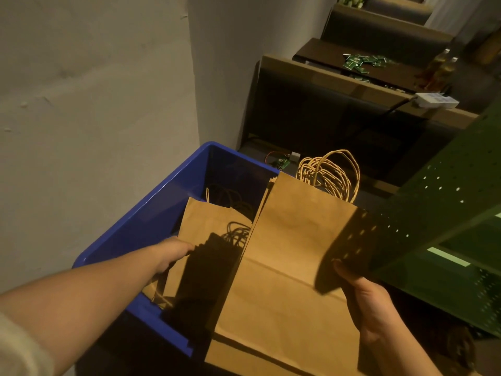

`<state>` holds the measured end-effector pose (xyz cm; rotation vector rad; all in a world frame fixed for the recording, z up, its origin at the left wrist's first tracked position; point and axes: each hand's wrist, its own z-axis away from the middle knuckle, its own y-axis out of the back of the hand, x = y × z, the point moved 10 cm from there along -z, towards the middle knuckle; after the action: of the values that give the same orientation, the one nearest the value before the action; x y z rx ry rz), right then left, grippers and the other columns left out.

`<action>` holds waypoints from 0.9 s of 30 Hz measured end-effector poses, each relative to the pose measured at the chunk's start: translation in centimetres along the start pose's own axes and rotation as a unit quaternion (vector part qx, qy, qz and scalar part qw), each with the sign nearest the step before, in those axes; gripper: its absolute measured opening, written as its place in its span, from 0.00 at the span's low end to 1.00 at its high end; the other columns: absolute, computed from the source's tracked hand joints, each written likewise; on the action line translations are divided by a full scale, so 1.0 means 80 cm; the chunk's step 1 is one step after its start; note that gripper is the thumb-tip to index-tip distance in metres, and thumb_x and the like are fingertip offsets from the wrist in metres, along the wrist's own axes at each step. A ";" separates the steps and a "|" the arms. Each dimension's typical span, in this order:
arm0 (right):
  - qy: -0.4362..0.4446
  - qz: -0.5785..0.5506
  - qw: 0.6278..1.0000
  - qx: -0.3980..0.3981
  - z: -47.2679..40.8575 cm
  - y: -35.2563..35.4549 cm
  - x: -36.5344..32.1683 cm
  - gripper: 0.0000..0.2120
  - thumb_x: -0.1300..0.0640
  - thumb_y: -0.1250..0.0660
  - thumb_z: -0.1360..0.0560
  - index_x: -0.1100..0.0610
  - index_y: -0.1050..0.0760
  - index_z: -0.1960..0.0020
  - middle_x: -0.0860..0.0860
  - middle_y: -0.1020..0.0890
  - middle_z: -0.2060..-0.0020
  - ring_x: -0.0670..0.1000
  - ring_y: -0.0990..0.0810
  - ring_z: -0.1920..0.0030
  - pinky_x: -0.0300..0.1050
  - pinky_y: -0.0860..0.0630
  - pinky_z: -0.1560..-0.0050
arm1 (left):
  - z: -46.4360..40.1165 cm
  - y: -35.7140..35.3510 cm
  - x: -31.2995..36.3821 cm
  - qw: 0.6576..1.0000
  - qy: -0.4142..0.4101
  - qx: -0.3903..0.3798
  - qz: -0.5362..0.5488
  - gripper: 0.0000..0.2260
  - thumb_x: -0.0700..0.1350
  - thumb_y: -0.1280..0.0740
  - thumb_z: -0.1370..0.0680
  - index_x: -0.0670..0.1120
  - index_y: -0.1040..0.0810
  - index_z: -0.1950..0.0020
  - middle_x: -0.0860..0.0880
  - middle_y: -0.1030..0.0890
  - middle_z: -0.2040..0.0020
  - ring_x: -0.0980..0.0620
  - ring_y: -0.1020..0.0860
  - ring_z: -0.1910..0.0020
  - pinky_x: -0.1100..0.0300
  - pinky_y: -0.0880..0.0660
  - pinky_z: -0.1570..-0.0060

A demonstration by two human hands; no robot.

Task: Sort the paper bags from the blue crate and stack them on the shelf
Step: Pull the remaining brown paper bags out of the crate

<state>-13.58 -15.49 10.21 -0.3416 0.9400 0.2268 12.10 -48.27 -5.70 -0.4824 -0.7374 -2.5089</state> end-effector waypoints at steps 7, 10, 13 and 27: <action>-0.002 0.014 1.000 0.001 0.004 0.000 0.005 0.24 0.64 0.26 0.32 0.64 0.23 0.36 0.53 0.16 0.48 0.48 0.19 0.49 0.38 0.30 0.53 | 0.004 -0.001 0.002 0.999 -0.021 0.026 -0.024 0.25 0.51 0.31 0.19 0.46 0.33 0.24 0.41 0.25 0.31 0.39 0.27 0.31 0.45 0.28 0.34; -0.006 0.025 1.000 0.003 0.005 0.003 0.007 0.16 0.65 0.28 0.27 0.62 0.22 0.40 0.52 0.16 0.50 0.48 0.20 0.50 0.37 0.31 0.55 | -0.004 0.000 -0.003 1.000 -0.012 0.011 0.003 0.25 0.52 0.29 0.21 0.45 0.30 0.27 0.41 0.21 0.36 0.39 0.23 0.36 0.42 0.26 0.33; -0.013 0.040 0.999 -0.001 0.006 0.005 0.008 0.11 0.64 0.28 0.27 0.62 0.20 0.45 0.52 0.16 0.51 0.48 0.20 0.50 0.38 0.31 0.55 | 0.004 0.002 0.005 1.000 -0.018 0.013 0.011 0.22 0.51 0.28 0.21 0.45 0.27 0.31 0.42 0.19 0.40 0.39 0.21 0.38 0.40 0.25 0.34; -0.022 0.024 0.999 -0.022 0.010 -0.005 0.004 0.04 0.62 0.31 0.24 0.63 0.21 0.53 0.52 0.16 0.67 0.55 0.21 0.57 0.49 0.29 0.55 | 0.115 0.024 0.095 0.980 -0.199 -0.019 0.016 0.21 0.40 0.27 0.22 0.51 0.26 0.30 0.51 0.17 0.44 0.50 0.20 0.43 0.47 0.26 0.38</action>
<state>-12.67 -15.51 10.45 -0.3535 0.9024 0.2975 8.67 -46.99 5.81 -1.0206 -0.8173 -2.4258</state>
